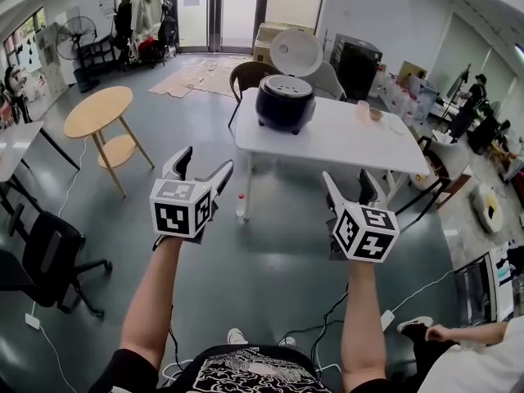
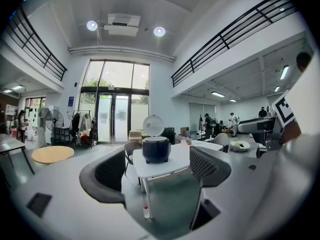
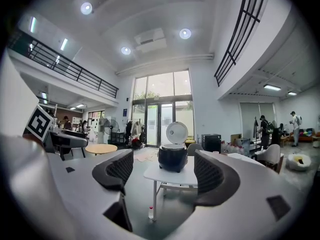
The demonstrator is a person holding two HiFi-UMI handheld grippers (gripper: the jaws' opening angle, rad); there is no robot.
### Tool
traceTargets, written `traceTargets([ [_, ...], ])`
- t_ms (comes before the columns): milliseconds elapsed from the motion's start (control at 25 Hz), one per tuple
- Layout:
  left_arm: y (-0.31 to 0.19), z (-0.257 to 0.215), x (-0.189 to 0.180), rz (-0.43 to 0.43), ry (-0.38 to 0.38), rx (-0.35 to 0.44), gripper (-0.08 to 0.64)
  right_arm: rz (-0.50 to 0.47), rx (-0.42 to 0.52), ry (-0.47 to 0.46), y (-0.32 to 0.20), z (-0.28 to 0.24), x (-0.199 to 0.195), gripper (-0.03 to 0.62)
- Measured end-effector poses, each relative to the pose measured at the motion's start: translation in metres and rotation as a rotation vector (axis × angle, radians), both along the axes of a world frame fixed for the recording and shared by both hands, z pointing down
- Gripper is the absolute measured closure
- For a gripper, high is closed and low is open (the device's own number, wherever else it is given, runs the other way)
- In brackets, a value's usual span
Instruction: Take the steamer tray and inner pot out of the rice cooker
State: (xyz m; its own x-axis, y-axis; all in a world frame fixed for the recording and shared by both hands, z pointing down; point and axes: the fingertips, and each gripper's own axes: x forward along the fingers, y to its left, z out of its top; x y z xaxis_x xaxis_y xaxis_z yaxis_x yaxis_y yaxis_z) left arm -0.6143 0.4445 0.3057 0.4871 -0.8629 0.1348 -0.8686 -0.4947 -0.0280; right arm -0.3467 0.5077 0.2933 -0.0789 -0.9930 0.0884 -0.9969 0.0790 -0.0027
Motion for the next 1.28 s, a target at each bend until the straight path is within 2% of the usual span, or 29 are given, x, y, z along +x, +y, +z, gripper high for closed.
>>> traceTargets([
  [440,-0.037,0.005,-0.027,0.01,0.0,-0.007,0.146,0.027,-0.013,0.006,-0.032,0.006,-0.024,0.181],
  [720,-0.088,0.011,-0.007,0.017,-0.003,-0.005,0.146,0.034,-0.011,-0.005,-0.081,0.015,-0.003,0.181],
  [1000,-0.183,0.023,0.033,0.004,-0.014,-0.005,0.146,0.019,-0.005,-0.005,-0.178,0.027,0.041,0.181],
  [1160,-0.262,0.029,0.074,-0.004,-0.019,-0.009,0.146,-0.002,-0.018,-0.008,-0.262,0.036,0.081,0.181],
  [1280,-0.332,0.024,0.117,-0.016,-0.023,-0.01,0.146,-0.027,-0.026,-0.005,-0.337,0.034,0.121,0.181],
])
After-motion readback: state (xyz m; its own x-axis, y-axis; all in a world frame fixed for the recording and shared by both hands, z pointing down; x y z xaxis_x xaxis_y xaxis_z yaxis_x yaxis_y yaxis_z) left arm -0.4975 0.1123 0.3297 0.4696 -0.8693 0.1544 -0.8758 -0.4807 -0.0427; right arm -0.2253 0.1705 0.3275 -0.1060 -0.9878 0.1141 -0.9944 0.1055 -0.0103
